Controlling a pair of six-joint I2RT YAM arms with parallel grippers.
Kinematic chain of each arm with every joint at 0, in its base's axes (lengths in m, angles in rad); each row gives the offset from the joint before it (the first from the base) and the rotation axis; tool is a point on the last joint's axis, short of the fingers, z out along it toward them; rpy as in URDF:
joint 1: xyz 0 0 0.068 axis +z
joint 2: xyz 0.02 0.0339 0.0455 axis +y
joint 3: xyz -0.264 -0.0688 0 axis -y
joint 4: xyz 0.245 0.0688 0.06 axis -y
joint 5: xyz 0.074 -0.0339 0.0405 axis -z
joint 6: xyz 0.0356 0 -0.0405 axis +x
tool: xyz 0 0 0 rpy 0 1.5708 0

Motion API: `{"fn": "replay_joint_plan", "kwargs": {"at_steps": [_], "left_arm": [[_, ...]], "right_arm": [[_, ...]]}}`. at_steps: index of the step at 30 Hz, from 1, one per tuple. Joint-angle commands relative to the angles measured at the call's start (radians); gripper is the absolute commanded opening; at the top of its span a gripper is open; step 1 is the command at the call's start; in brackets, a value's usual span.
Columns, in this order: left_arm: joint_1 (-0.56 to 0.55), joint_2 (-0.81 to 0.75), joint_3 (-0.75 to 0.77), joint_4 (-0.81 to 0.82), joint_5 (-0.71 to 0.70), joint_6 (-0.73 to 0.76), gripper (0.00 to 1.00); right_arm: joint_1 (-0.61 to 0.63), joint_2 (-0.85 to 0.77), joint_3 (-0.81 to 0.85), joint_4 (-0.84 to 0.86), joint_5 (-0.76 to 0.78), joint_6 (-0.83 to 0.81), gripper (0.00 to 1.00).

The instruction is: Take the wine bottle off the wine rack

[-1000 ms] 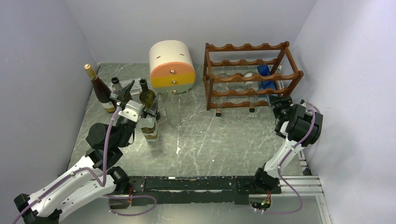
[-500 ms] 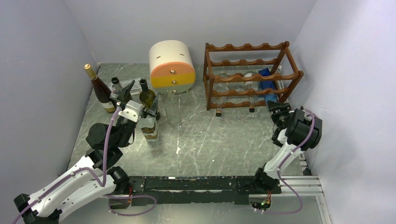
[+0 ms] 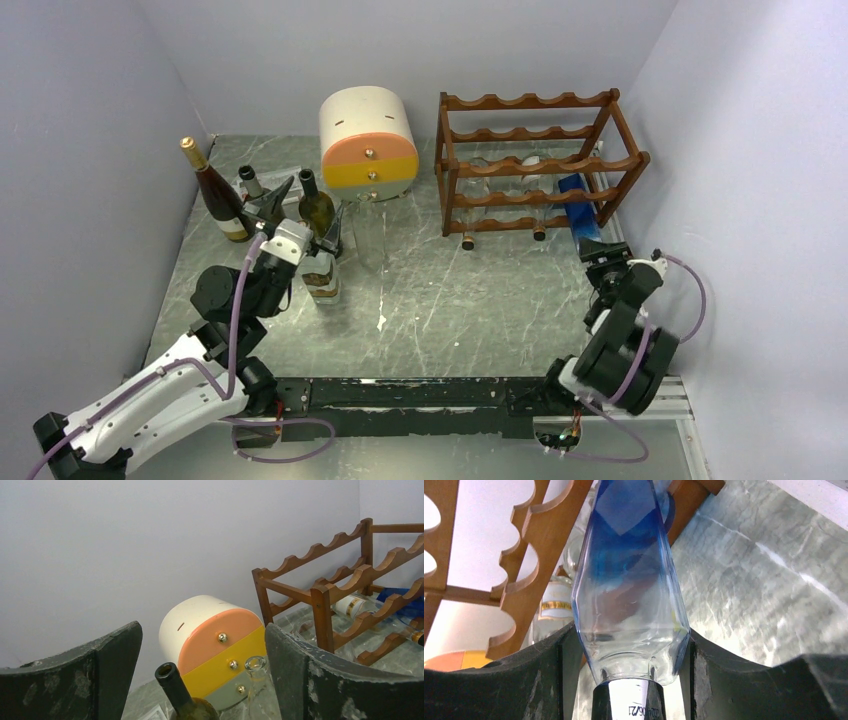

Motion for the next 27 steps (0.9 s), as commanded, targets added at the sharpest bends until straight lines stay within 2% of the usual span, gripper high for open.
{"fn": "replay_joint_plan", "kwargs": {"at_steps": [1, 6, 11, 14, 19, 27], "left_arm": [[-0.014, -0.005, -0.021, 0.069, -0.010, 0.016, 0.95], [-0.021, -0.003, -0.040, 0.094, -0.029, 0.027, 0.95], [-0.029, 0.013, -0.060, 0.121, -0.045, 0.038, 0.94], [-0.031, 0.029, -0.059, 0.119, -0.040, 0.034, 0.94], [-0.030, 0.048, -0.057, 0.114, -0.034, 0.030, 0.94], [-0.032, 0.047, -0.053, 0.106, -0.041, 0.035, 0.93]], "right_arm": [[-0.014, -0.251, 0.028, -0.355, -0.005, -0.140, 0.00], [-0.016, -0.492, 0.110, -0.802, 0.113, -0.219, 0.00], [-0.011, -0.641, 0.234, -1.104, 0.270, -0.261, 0.00], [-0.003, -0.661, 0.279, -1.196, 0.321, -0.237, 0.00], [-0.002, -0.697, 0.476, -1.428, 0.459, -0.220, 0.00], [0.096, -0.607, 0.750, -1.734, 0.567, -0.228, 0.00]]}}
